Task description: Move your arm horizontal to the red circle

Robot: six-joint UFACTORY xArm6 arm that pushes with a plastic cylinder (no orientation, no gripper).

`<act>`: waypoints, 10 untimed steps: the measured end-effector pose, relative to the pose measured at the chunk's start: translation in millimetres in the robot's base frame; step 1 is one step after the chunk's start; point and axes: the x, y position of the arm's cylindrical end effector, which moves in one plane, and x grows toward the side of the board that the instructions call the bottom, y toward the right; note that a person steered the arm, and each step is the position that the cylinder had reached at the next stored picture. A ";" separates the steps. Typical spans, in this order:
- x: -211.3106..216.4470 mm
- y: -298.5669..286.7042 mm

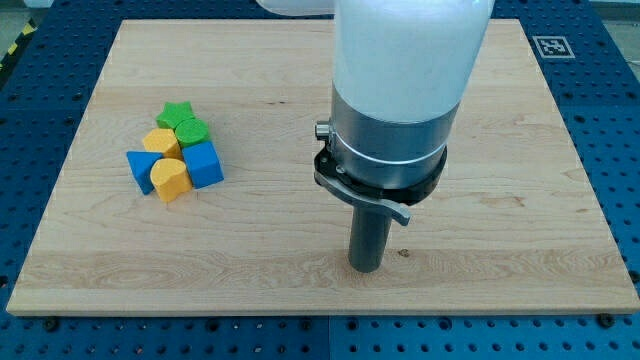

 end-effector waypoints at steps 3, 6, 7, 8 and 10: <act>-2.8 80.9; -75.2 148.3; -100.2 124.1; -108.8 116.4; -116.4 116.4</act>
